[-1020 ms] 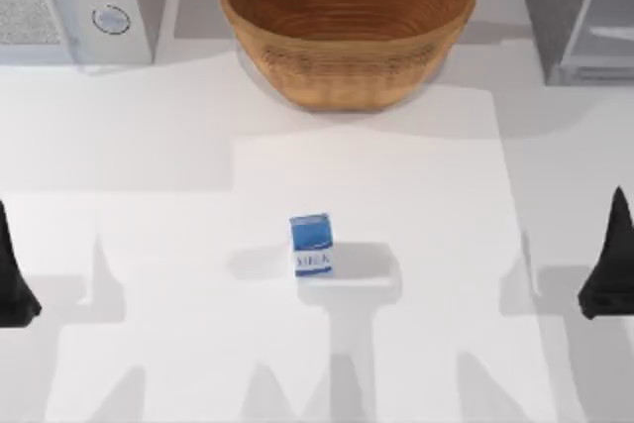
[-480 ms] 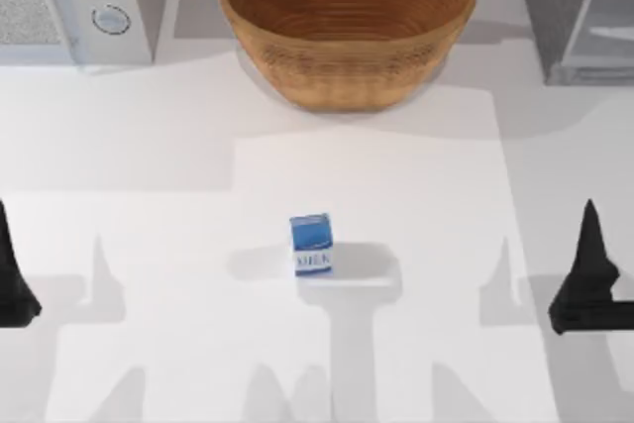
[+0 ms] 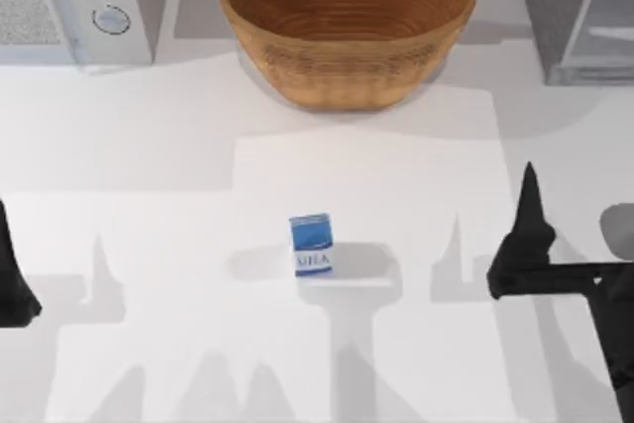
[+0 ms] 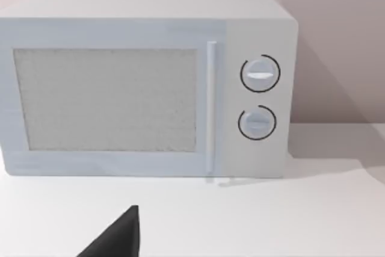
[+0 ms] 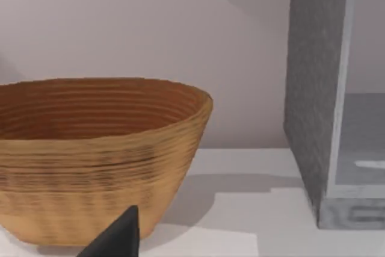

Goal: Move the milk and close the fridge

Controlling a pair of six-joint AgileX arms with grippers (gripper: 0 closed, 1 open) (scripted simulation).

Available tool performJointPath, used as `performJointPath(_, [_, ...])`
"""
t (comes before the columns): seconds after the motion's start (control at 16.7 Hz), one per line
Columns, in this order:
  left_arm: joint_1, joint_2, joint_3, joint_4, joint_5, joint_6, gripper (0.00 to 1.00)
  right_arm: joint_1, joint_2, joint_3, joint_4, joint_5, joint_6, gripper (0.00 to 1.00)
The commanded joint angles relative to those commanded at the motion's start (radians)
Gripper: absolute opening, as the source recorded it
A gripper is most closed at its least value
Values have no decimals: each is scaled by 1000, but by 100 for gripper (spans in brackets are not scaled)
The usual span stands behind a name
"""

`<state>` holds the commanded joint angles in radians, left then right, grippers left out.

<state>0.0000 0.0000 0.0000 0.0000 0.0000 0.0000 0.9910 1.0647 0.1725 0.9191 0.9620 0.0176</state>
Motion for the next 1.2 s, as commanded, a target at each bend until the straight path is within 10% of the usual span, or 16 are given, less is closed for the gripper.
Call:
performJointPath(0.72, [0,0,0,0,0,0,100,151,1133,488,572,72,0,100])
performJointPath(1.2, [0,0,0,0,0,0,100,174,1347,606,698,73,3,100])
